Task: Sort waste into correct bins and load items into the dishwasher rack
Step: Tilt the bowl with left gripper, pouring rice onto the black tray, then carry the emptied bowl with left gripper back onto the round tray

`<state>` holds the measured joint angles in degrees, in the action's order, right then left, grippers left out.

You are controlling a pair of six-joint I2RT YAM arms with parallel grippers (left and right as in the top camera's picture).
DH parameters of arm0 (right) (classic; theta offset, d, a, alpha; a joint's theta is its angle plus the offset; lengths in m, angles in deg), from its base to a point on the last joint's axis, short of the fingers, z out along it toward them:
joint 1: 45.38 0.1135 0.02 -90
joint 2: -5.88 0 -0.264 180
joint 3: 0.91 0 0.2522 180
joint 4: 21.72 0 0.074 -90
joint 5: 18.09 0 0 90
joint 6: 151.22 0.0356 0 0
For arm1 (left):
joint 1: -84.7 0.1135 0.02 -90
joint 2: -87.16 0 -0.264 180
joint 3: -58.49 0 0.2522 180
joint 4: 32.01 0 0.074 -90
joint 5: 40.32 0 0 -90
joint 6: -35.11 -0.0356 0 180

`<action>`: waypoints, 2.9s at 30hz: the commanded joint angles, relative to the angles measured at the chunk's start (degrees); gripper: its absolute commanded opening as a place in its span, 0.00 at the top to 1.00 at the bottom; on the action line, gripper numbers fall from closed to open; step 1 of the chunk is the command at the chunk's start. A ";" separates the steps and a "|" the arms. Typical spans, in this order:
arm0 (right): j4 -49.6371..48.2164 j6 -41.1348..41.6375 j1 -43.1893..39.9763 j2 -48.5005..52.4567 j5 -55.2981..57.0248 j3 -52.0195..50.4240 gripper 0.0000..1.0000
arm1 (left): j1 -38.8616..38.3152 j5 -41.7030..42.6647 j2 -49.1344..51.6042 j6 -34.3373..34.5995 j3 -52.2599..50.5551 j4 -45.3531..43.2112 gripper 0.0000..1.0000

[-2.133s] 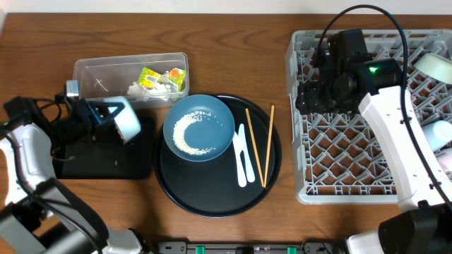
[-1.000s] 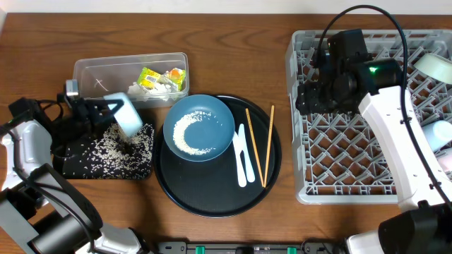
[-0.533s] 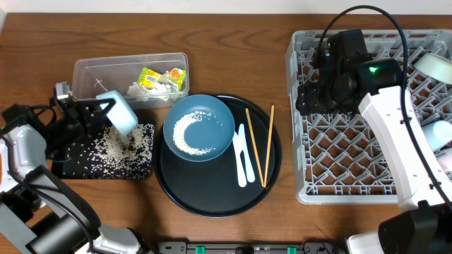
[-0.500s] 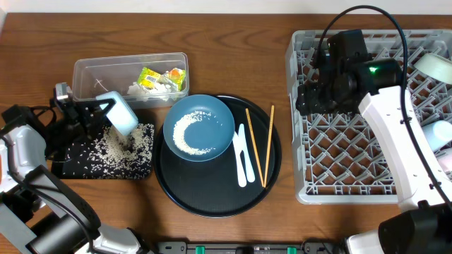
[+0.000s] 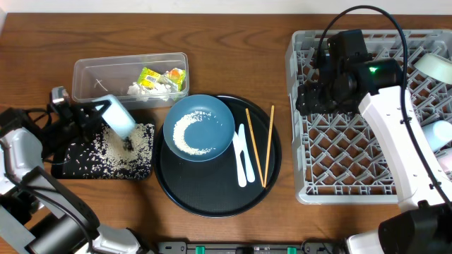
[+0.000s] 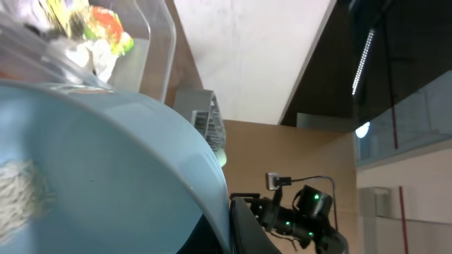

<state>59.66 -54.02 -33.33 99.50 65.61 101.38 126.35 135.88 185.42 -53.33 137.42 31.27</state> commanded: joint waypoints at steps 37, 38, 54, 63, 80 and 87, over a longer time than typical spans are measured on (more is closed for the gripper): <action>-0.13 0.46 0.33 -0.61 1.62 0.26 0.21 | 0.22 -3.61 0.55 -5.53 -0.52 3.02 0.94; -0.11 0.46 0.33 -0.61 1.62 0.26 0.21 | 0.04 1.22 0.55 -7.78 -0.57 3.30 0.94; -0.33 0.44 0.33 -0.61 2.51 0.26 0.20 | -4.83 -9.55 -12.22 -8.26 0.55 4.39 0.94; -0.59 0.46 0.33 -0.61 3.08 0.26 0.20 | -24.59 -35.78 -26.71 0.26 1.25 4.44 0.94; -0.52 0.46 0.33 -0.61 3.08 0.26 0.20 | -73.59 -56.48 -13.53 12.22 0.63 0.28 0.93; -0.50 0.46 0.33 -0.61 3.08 0.26 0.20 | -82.49 -59.56 -3.96 14.69 0.63 -3.61 0.94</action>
<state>59.09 -54.02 -33.33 99.50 68.10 101.38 45.90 79.33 179.32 -40.10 137.16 28.45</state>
